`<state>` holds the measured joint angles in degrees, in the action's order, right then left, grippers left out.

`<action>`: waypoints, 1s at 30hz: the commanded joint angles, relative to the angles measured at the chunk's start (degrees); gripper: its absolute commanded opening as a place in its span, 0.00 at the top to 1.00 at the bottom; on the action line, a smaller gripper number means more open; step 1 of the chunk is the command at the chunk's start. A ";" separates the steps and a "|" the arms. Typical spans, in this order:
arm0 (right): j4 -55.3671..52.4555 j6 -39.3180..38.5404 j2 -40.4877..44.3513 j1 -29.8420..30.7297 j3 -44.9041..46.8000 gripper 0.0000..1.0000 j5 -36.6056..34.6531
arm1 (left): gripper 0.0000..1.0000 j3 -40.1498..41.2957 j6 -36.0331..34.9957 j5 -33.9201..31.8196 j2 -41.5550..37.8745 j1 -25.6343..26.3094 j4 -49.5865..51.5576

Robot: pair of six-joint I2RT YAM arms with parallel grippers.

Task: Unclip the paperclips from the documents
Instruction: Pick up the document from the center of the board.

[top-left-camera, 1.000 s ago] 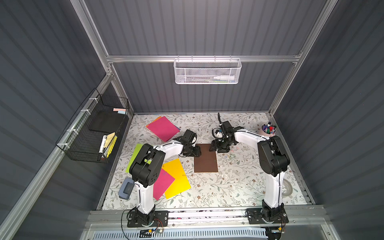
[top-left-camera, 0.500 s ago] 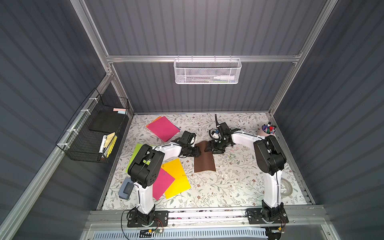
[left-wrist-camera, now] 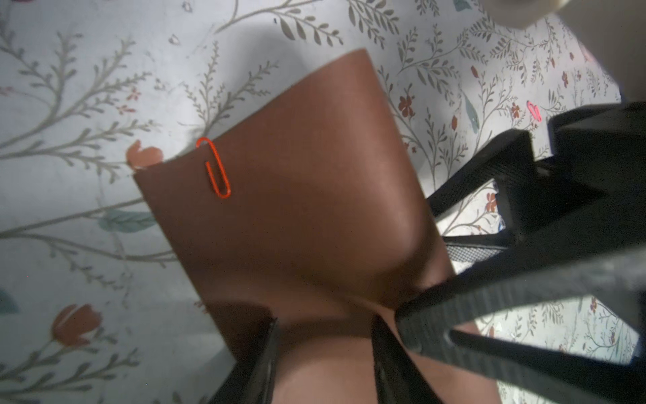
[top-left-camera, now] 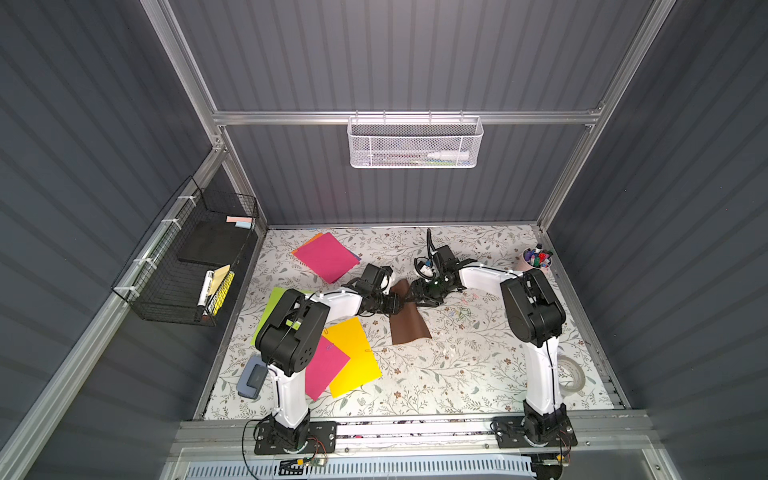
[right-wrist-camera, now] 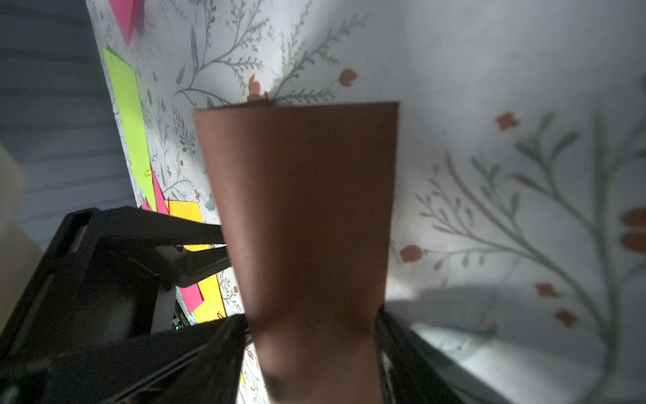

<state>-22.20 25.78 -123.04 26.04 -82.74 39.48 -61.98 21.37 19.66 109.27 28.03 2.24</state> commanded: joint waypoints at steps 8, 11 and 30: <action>1.92 -0.32 1.50 -0.10 1.36 0.73 0.32 | 0.48 2.66 1.02 1.48 -2.09 0.53 8.42; 4.24 -1.28 3.64 -0.71 3.07 0.77 2.20 | 0.39 1.78 2.44 1.20 -6.99 -0.16 8.96; 19.52 6.86 22.89 -5.64 15.09 0.79 12.31 | 0.08 9.82 5.13 25.54 -17.50 -9.40 -14.58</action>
<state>-6.72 29.65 -101.56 20.45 -68.73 49.56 -52.86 24.51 39.18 91.26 18.72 -6.46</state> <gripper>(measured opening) 0.210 0.921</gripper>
